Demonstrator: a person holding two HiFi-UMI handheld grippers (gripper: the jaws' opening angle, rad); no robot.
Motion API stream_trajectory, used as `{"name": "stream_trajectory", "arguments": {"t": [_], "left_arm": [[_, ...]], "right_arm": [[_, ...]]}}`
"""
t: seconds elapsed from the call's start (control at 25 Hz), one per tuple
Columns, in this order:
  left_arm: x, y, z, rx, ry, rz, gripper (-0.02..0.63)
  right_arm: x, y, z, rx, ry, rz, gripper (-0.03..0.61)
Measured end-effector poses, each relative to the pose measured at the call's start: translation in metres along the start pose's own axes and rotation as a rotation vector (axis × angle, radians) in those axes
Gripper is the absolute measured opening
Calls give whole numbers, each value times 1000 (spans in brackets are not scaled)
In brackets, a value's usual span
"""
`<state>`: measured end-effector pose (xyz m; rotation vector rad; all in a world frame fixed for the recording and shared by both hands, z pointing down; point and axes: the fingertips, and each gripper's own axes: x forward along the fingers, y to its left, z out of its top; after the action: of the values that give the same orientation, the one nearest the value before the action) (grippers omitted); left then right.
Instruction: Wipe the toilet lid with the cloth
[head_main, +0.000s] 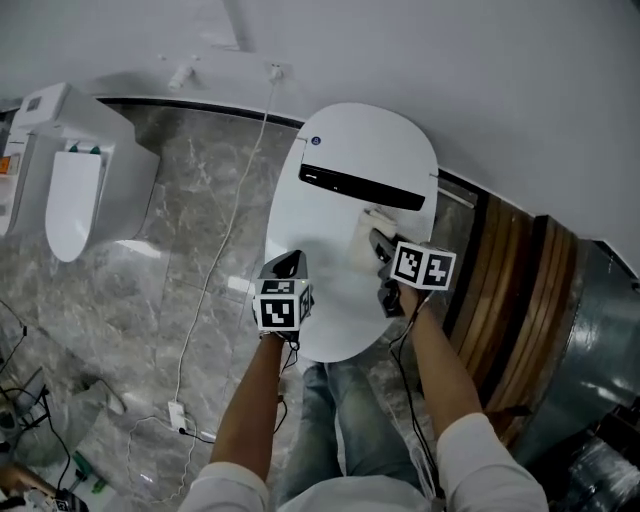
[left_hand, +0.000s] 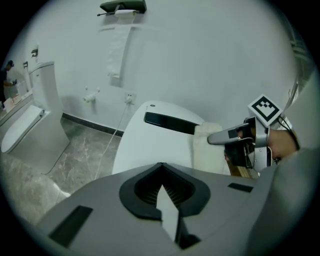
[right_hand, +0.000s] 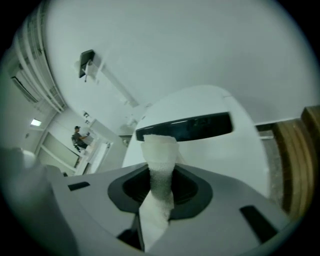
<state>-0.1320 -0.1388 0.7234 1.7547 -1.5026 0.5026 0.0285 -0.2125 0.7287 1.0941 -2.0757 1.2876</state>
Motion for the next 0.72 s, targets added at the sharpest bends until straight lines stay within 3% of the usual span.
{"name": "stream_trajectory", "arguments": {"t": [0.16, 0.32, 0.4, 0.56, 0.72], "left_arm": [[-24, 36, -5, -20, -10, 60, 12], [-46, 63, -17, -42, -9, 106, 12], [-53, 69, -23, -53, -4, 112, 12], [-56, 67, -33, -54, -1, 106, 12], [-48, 44, -34, -39, -2, 63, 12]], "right_arm": [[57, 105, -36, -7, 79, 170, 87], [101, 158, -69, -70, 153, 185, 87], [111, 156, -79, -95, 171, 146, 87], [94, 120, -79, -38, 133, 116, 87], [55, 71, -77, -98, 130, 46, 87]]}}
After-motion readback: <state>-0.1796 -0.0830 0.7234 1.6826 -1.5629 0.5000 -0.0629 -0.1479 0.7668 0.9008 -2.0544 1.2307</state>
